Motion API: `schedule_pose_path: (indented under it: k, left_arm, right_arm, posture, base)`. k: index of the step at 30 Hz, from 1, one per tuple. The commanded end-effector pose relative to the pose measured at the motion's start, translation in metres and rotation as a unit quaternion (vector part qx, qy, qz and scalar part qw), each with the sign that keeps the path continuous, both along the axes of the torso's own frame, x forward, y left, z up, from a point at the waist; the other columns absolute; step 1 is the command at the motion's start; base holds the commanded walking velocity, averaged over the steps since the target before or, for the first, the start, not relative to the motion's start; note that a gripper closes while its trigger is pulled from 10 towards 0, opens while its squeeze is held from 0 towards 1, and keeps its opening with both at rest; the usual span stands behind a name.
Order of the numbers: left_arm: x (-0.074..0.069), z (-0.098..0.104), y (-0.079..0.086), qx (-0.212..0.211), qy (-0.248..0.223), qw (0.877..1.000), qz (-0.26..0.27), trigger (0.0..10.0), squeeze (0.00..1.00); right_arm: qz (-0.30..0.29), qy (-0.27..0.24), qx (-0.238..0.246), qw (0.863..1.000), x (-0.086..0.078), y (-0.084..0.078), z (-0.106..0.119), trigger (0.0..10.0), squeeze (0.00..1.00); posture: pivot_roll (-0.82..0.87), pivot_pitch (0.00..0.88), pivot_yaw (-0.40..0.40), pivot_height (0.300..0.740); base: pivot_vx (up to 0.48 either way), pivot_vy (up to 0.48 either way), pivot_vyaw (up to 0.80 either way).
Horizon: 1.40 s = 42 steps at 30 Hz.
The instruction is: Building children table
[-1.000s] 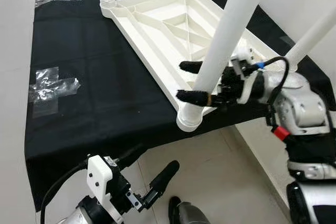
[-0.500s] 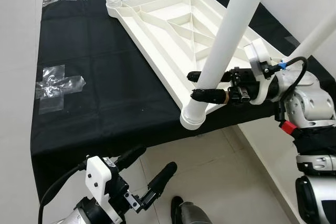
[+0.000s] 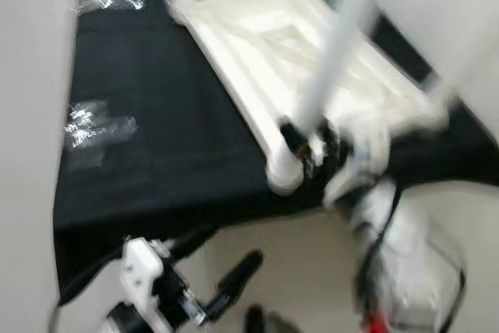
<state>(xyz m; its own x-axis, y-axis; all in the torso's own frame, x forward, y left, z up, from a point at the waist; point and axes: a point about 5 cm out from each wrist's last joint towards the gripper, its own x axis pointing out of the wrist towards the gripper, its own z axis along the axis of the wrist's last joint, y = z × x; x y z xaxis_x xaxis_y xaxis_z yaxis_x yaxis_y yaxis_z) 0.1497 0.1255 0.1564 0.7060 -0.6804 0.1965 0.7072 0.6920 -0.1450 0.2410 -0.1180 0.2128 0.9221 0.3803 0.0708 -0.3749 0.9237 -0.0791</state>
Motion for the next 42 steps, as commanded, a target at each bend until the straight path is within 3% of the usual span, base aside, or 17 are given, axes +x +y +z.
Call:
schedule_pose_path:
  k: [1,5,6,10,11,17,18,21,22,28,29,31,33,34,37,39,42]
  left_arm:
    - [-0.001,-0.004,-0.001,-0.003,0.016,1.000,-0.013,10.0,0.00]
    - [0.000,-0.005,-0.002,-0.002,0.015,1.000,-0.020,10.0,0.00]
    - [0.001,-0.005,-0.002,-0.002,0.014,1.000,-0.018,10.0,0.00]
    - [0.002,-0.005,-0.001,-0.003,0.010,1.000,-0.006,10.0,0.00]
    - [0.002,-0.005,-0.001,-0.003,0.009,1.000,-0.004,10.0,0.00]
    - [0.002,-0.005,-0.002,-0.004,0.009,1.000,-0.004,10.0,0.00]
    - [0.002,-0.005,-0.003,-0.005,0.009,1.000,-0.005,10.0,0.00]
    - [0.002,-0.005,-0.004,-0.005,0.009,1.000,-0.007,10.0,0.00]
    - [0.002,-0.005,-0.004,-0.006,0.010,1.000,-0.008,10.0,0.00]
    - [0.001,-0.003,-0.005,-0.008,0.010,1.000,-0.008,10.0,0.00]
    - [0.001,-0.003,-0.005,-0.008,0.010,1.000,-0.008,10.0,0.00]
    - [-0.001,-0.003,-0.005,-0.006,0.011,1.000,-0.008,10.0,0.00]
    - [-0.001,-0.003,-0.005,-0.006,0.011,1.000,-0.008,10.0,0.00]
    - [-0.003,-0.003,-0.005,-0.005,0.012,1.000,-0.007,10.0,0.00]
    - [-0.004,-0.003,-0.005,-0.004,0.013,1.000,-0.006,10.0,0.00]
    - [-0.005,-0.002,-0.006,-0.004,0.013,1.000,-0.004,10.0,0.00]
    - [-0.006,-0.002,-0.006,-0.004,0.014,1.000,-0.003,10.0,0.00]
  right_arm:
    - [-0.023,0.178,-0.024,0.983,0.007,-0.006,-0.056,0.0,0.00]
    - [0.025,0.146,-0.025,0.989,0.023,0.003,-0.039,0.0,0.00]
    - [0.034,0.136,-0.027,0.990,0.028,0.004,-0.035,10.0,0.00]
    - [0.062,0.085,-0.022,0.994,0.038,0.007,-0.019,10.0,0.00]
    - [0.082,0.070,-0.002,0.994,0.037,0.010,-0.011,10.0,1.00]
    - [0.165,0.029,0.045,0.985,0.033,0.014,0.014,10.0,1.00]
    - [0.225,0.008,0.038,0.974,0.031,0.012,0.025,10.0,1.00]
    - [0.284,-0.008,0.015,0.959,0.029,0.008,0.033,10.0,0.97]
    - [0.330,-0.016,-0.015,0.944,0.030,0.002,0.039,10.0,0.01]
    - [0.420,-0.009,-0.088,0.903,0.041,-0.014,0.048,10.0,0.00]
    - [0.420,-0.009,-0.088,0.903,0.041,-0.014,0.048,10.0,0.00]
    - [0.453,-0.014,-0.113,0.884,0.056,-0.017,0.057,10.0,0.00]
    - [0.453,-0.014,-0.113,0.884,0.056,-0.017,0.057,10.0,0.00]
    - [0.465,-0.022,-0.123,0.876,0.070,-0.021,0.064,10.0,0.00]
    - [0.463,-0.027,-0.121,0.877,0.078,-0.024,0.069,10.0,0.00]
    - [0.462,-0.027,-0.120,0.878,0.086,-0.031,0.072,0.0,0.00]
    - [0.465,-0.028,-0.123,0.876,0.089,-0.035,0.073,0.0,0.00]
  posture:
    - [0.02,0.305,-0.061,0.740]
    - [0.02,0.285,-0.068,0.740]
    - [0.02,0.285,-0.073,0.740]
    - [0.03,0.286,-0.077,0.740]
    - [0.04,0.285,-0.079,0.740]
    - [0.04,0.284,-0.078,0.740]
    - [0.04,0.284,-0.079,0.740]
    - [0.04,0.285,-0.079,0.740]
    - [0.04,0.287,-0.080,0.740]
    - [0.06,0.294,-0.079,0.740]
    - [0.06,0.294,-0.079,0.740]
    - [0.08,0.302,-0.079,0.740]
    - [0.08,0.302,-0.079,0.740]
    - [0.09,0.307,-0.079,0.740]
    - [0.09,0.309,-0.080,0.740]
    - [0.10,0.312,-0.080,0.740]
    - [0.10,0.317,-0.076,0.740]
  base:
    - [0.000,0.000,0.00]
    - [0.000,0.000,0.00]
    - [0.000,0.000,0.00]
    - [0.000,0.000,0.00]
    - [0.000,0.000,0.00]
    - [0.000,0.000,0.00]
    - [0.000,0.000,0.00]
    - [0.000,0.000,0.00]
    - [0.000,0.000,0.00]
    - [0.000,0.000,0.00]
    - [0.000,0.000,0.00]
    - [0.000,0.000,0.00]
    - [0.000,0.000,0.00]
    - [0.000,0.000,0.00]
    - [0.000,0.000,0.00]
    - [0.000,0.000,0.00]
    - [0.000,0.000,0.00]
